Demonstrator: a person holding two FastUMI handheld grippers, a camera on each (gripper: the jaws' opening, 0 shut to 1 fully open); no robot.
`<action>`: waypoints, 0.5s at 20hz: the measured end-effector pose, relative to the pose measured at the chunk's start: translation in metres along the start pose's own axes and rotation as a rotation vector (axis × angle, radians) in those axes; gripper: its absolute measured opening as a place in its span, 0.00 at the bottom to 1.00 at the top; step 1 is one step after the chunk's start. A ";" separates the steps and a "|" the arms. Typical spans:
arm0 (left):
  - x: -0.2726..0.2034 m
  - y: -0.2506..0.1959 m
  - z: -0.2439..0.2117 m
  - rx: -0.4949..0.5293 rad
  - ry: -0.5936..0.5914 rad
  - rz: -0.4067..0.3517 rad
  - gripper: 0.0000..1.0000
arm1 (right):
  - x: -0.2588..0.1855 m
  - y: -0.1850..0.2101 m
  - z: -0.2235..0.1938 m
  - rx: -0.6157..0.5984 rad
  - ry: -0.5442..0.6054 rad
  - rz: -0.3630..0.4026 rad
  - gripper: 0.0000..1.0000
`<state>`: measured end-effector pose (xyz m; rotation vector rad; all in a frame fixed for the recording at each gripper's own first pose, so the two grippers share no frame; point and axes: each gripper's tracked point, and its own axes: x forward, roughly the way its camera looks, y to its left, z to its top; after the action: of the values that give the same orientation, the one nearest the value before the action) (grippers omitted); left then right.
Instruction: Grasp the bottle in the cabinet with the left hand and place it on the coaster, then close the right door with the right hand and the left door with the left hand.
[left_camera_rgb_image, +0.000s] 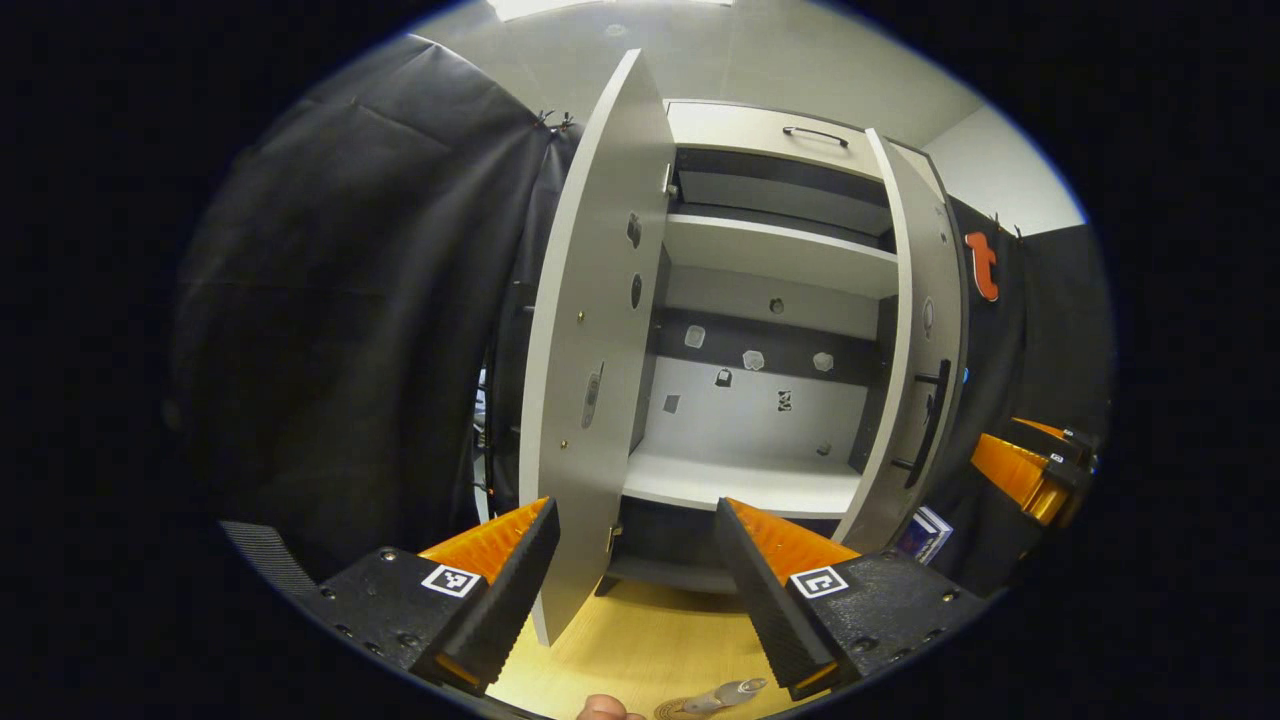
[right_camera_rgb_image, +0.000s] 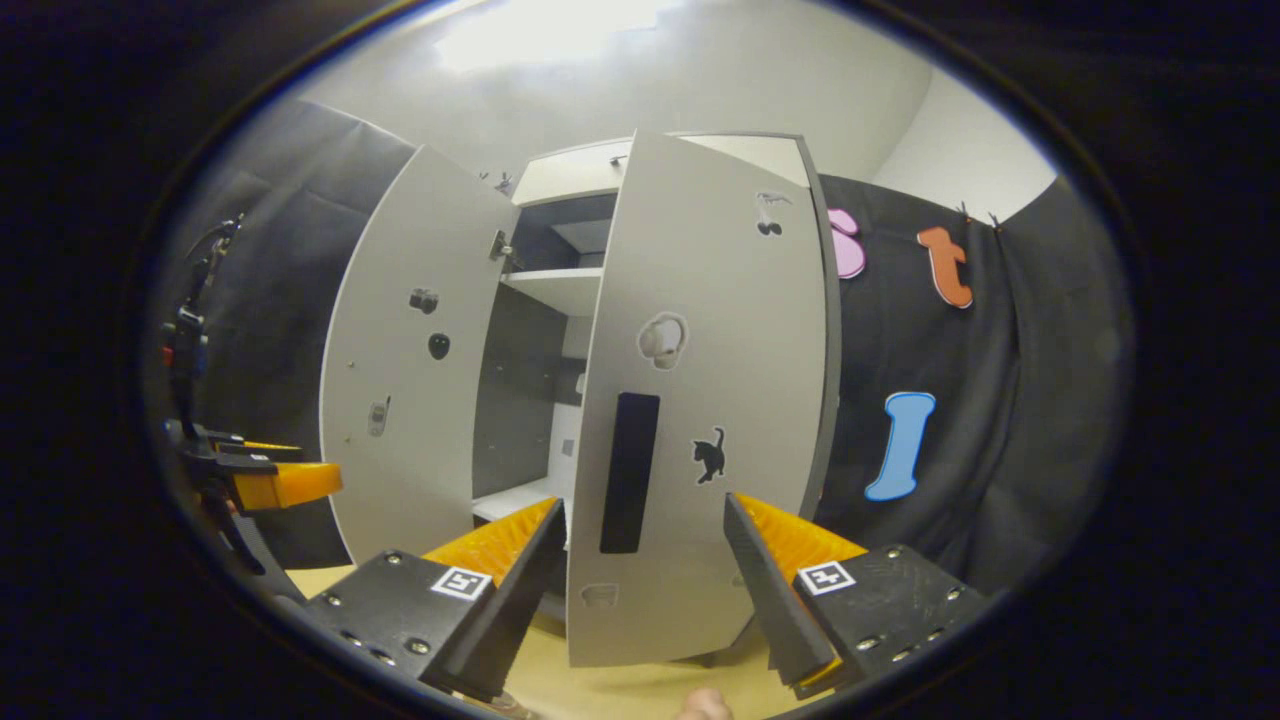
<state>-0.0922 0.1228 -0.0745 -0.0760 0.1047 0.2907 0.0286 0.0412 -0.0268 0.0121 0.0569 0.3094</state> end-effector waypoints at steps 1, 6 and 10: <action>0.001 0.000 -0.001 0.000 0.002 0.001 0.97 | 0.000 -0.001 -0.001 0.002 0.002 -0.001 0.93; -0.001 -0.001 -0.002 0.011 0.006 0.001 0.97 | -0.001 0.000 -0.002 0.010 0.006 -0.006 0.95; -0.001 0.001 -0.002 0.015 0.006 0.005 0.93 | -0.001 0.001 -0.004 0.012 0.007 -0.004 0.94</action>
<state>-0.0936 0.1231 -0.0768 -0.0620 0.1127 0.2948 0.0277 0.0415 -0.0312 0.0224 0.0655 0.3051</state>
